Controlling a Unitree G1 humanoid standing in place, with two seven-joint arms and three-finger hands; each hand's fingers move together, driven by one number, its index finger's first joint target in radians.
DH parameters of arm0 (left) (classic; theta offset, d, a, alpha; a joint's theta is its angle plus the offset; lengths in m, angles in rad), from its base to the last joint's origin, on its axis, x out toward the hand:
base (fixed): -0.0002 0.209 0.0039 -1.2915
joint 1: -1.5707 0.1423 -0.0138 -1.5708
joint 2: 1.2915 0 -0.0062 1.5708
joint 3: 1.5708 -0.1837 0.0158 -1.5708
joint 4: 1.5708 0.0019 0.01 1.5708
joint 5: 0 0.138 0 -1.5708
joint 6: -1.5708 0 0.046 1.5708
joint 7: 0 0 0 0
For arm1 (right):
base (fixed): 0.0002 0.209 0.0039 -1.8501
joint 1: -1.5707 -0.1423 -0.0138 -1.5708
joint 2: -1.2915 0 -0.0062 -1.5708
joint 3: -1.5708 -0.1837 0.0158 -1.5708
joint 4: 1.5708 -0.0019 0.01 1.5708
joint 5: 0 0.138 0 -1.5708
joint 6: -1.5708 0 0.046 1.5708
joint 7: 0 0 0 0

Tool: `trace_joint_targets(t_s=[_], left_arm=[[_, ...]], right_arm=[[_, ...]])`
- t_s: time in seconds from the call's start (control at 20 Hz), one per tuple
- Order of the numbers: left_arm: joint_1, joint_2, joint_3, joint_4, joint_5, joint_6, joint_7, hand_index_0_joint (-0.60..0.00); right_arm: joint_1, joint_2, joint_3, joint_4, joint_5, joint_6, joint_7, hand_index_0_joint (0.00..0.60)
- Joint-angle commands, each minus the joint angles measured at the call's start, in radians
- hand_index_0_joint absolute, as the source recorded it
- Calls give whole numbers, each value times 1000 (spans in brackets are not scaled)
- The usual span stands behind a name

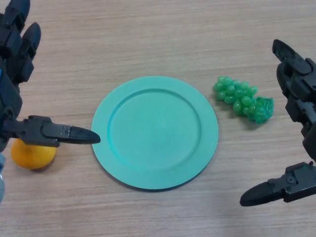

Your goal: Pick up the yellow pear and place it on the plate

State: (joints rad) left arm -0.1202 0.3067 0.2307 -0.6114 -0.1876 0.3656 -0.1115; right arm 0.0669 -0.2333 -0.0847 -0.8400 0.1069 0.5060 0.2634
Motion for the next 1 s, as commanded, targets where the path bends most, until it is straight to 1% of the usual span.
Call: trace_joint_targets(t_s=[0.05, 0.2, 0.35, 0.45, 0.55, 0.65, 0.8, 0.9, 1.0], left_arm=[[-41, 40, 32, -31, -10, -167, 39, 0], [-35, 37, 31, -36, -9, -173, 37, 0], [-34, 38, 36, -44, -12, -172, 38, 0], [-20, 35, 53, -57, -37, -180, 36, 0], [9, 38, 80, -73, -38, -184, 15, 0], [48, 40, 119, -95, -35, -180, -26, 0], [90, 45, 204, -53, 17, -212, -104, 0], [95, 53, 253, 28, 38, -293, -101, 0], [106, 67, 281, 107, 59, -344, -100, 0]], right_arm=[[-21, -8, -47, -64, 28, -107, -23, 0], [-16, -8, -53, -70, 26, -111, -26, 0], [-1, -6, -58, -66, 12, -136, -13, 0], [1, -5, -64, -69, 21, -122, -10, 0], [-6, -6, -63, -64, 26, -110, -14, 0], [-11, -10, -64, -62, 28, -93, -12, 0], [-13, -10, -47, -43, 13, -95, -2, 0], [-21, -12, -39, -28, -1, -104, -3, 0], [-26, -11, -25, -11, -21, -120, -8, 0]])
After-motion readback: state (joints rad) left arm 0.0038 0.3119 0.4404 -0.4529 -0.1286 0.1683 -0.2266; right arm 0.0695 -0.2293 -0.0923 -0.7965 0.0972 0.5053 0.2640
